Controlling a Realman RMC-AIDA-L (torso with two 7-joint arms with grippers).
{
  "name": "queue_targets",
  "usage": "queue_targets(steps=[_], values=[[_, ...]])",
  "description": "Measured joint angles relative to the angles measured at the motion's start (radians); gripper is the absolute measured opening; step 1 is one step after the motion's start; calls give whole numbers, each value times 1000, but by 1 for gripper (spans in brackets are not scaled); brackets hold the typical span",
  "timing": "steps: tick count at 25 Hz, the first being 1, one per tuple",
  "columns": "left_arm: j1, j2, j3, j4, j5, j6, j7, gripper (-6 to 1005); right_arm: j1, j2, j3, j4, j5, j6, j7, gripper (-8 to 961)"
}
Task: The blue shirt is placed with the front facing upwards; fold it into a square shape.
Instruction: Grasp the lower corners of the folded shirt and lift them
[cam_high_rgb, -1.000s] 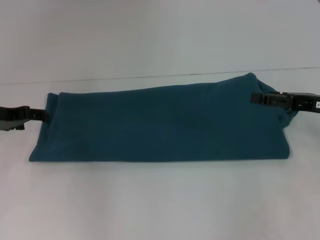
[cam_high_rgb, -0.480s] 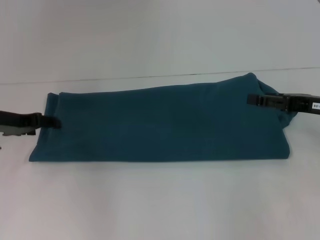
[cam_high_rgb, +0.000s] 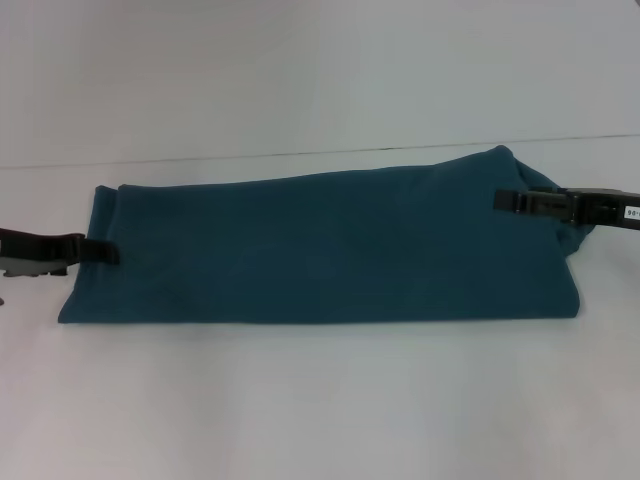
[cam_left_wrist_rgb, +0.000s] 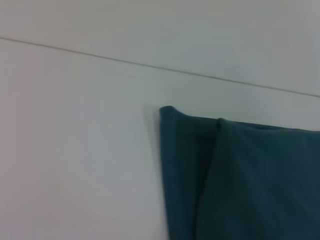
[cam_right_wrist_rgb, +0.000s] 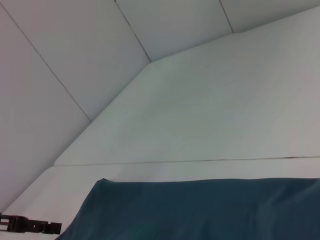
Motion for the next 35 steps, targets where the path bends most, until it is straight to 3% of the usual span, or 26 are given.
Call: queue_targets(steps=[23,35], values=[[-29,-7,-8,29,8,3,16,829,3,-7,-8,1,0,5,10,897],[-15,-16,2,35,38,-66,8,830,-2,-6,-9,-1,0,0,12,894]])
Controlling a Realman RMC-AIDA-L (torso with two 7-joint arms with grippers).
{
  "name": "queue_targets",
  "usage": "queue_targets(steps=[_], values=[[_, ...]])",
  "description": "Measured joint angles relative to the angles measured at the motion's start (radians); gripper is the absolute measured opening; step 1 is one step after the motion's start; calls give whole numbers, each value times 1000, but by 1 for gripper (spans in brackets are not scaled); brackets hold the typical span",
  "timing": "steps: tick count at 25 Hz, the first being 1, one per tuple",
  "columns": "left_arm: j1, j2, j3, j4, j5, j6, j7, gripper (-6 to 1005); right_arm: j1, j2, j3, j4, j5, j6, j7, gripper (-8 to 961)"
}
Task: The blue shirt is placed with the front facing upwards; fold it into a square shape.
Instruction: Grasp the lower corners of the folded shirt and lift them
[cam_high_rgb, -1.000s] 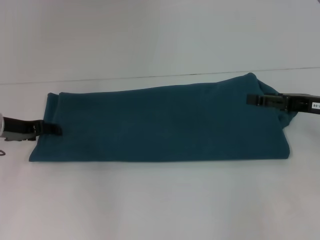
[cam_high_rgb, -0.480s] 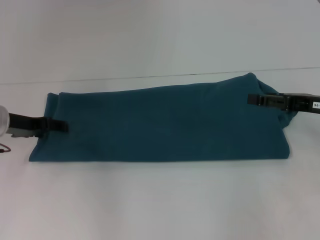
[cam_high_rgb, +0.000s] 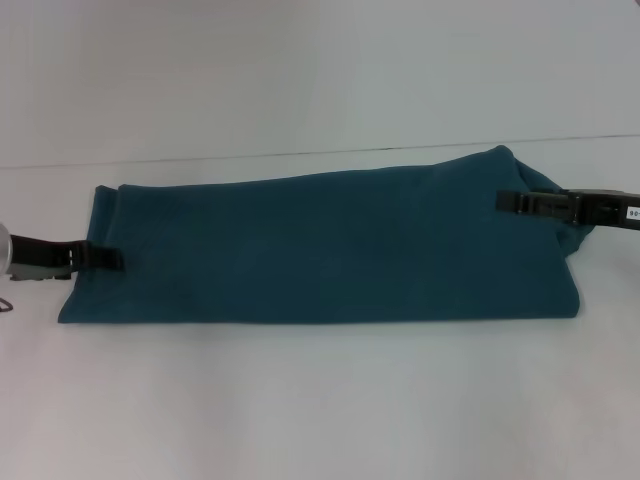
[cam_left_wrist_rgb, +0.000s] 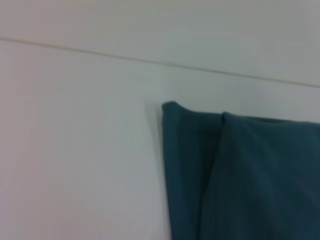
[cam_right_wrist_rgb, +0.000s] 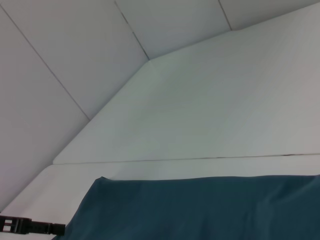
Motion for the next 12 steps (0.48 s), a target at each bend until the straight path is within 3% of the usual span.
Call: queue_targets(steps=[12], values=[[-17,2,-12,13,-14,35,8,829,4,0,1,0,0,-5,2,882]])
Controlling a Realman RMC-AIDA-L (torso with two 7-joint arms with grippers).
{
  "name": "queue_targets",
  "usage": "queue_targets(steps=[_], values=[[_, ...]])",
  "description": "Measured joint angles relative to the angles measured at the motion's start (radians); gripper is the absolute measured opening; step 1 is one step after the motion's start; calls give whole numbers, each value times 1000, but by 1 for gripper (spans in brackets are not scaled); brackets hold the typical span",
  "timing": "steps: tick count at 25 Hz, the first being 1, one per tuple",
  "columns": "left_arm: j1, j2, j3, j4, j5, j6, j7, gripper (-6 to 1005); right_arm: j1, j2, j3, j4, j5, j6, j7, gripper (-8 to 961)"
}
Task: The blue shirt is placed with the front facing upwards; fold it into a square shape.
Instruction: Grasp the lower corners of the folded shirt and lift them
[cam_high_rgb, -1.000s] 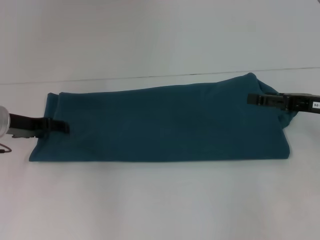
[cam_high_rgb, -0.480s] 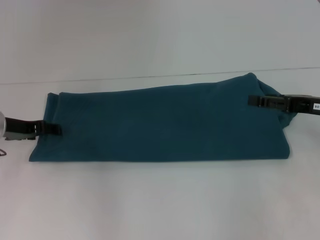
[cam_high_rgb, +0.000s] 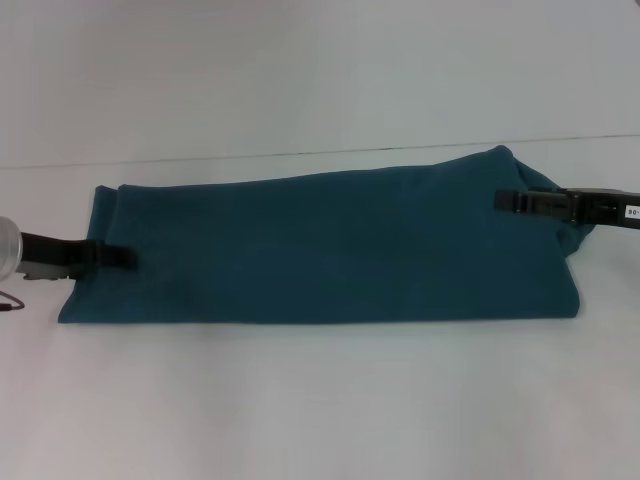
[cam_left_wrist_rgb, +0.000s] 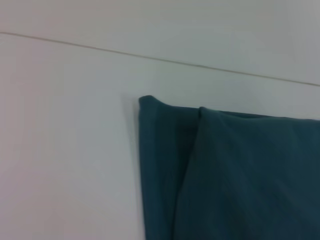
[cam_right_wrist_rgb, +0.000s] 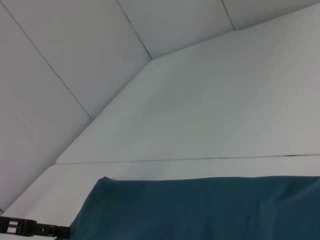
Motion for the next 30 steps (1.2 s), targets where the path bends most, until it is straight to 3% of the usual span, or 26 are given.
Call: queue_targets(steps=[9,22,30], values=[[-3,-3,3,-3,-53,11,40,829,-4,-2,2,-1,0,-8,1,882],[29,-7,10,-38,-15,-45,19,825,-9,-2,7,-2,0,-11,6,883],[13,-4,7,5,-16,-69,17,827,-8,-1,0,-21,0,-12,13,883]])
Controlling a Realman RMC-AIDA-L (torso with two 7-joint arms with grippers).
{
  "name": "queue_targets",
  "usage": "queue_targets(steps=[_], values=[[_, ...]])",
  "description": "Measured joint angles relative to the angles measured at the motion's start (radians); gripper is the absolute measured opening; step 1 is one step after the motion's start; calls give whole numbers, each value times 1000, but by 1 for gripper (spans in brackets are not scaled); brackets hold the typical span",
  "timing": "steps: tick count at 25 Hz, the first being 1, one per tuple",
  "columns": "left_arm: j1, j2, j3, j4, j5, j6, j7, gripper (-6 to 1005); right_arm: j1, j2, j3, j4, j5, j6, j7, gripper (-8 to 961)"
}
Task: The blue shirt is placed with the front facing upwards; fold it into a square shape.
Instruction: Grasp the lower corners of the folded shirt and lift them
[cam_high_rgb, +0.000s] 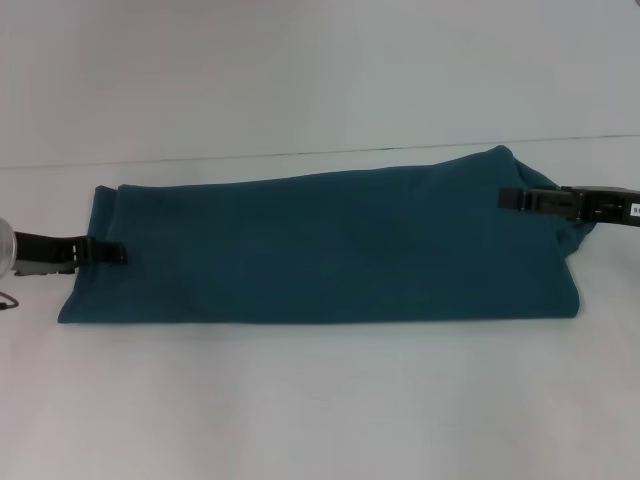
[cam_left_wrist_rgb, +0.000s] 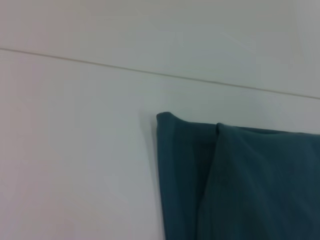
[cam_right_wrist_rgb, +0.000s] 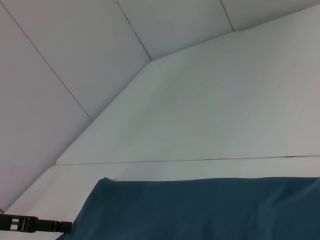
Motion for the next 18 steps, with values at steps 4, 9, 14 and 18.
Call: queue_targets(steps=[4,9,14,18], values=[[-1,-2,2,7,0,-7,3,827,1,0,0,-1,0,0,1,883],[-7,-5,3,7,-1,5,9,822,2,0,0,-2,0,1,1,884],[-18,-18,4,6,-2,28,21,818,2,-1,0,-2,0,2,1,884],[-25,-29,4,-6,-8,41,36,814,1,-1,0,-3,0,3,1,884]])
